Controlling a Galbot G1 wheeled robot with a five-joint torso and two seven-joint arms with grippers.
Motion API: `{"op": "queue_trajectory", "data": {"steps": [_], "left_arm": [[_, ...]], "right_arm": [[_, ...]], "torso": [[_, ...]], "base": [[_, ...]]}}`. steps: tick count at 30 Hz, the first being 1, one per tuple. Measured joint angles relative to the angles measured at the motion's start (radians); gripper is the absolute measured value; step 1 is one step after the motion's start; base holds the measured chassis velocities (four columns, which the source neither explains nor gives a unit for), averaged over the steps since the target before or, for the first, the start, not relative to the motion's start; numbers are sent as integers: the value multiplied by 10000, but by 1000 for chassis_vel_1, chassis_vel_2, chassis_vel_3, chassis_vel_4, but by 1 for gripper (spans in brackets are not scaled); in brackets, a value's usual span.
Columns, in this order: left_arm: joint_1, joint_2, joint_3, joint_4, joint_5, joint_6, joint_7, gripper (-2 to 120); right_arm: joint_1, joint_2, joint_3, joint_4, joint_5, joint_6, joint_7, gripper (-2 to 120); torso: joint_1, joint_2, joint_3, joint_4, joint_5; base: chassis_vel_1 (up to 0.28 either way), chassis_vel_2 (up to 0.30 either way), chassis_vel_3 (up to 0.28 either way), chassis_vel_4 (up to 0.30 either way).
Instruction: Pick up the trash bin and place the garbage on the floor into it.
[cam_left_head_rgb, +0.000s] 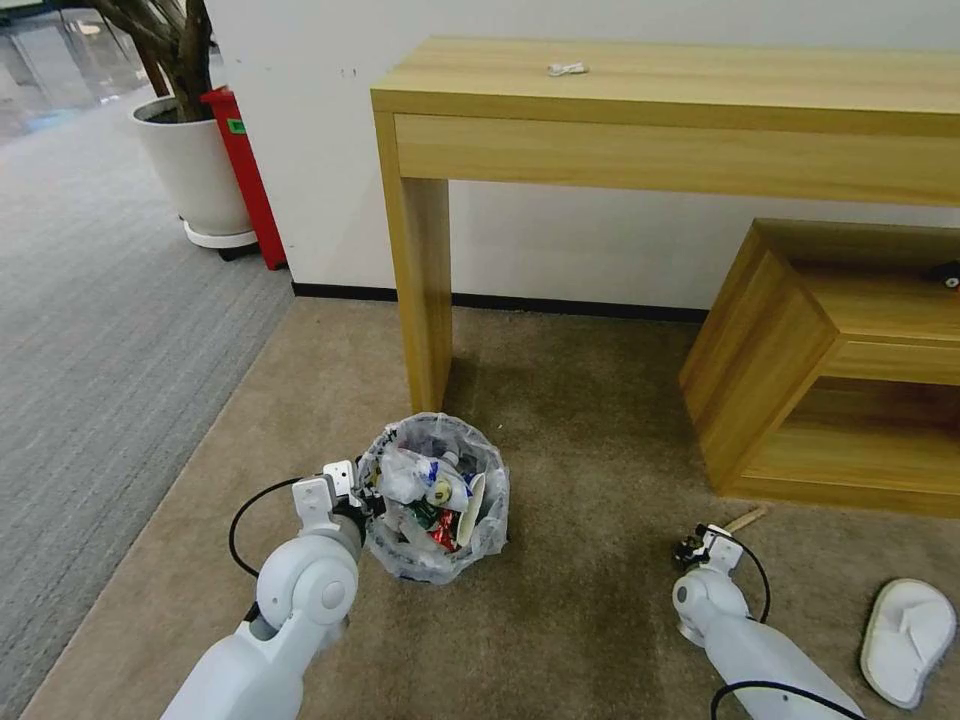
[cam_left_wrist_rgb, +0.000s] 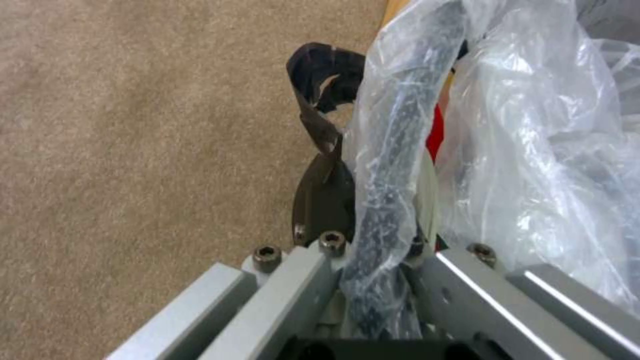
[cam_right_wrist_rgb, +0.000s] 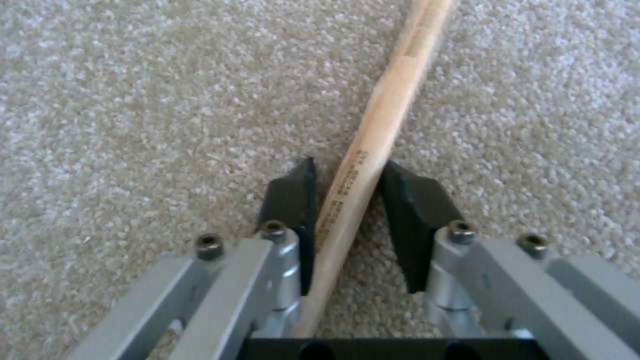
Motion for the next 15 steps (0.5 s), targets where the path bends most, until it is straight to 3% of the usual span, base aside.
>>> {"op": "queue_trajectory", "data": {"steps": [8,13,15], "left_arm": [[-114,-52,57,267,39,1,5,0],[-180,-48,68,525,101,1,21,0],[-190,-31,39,697,150,-9,75,0]], "right_arm": [[-323,-198,59,180,-240,192,-10,0],[-648,-621,-291,645,-436,361,-27,0],[-924,-1040,-639,1466,-649,522,-7,0]], "torso": [[2,-2,2,-15,-2],[3,-5,5,-25,-3],[3,-5,5,-27,-3]], "base": [[0,0,0,0],[0,0,0,0],[0,0,0,0]]}}
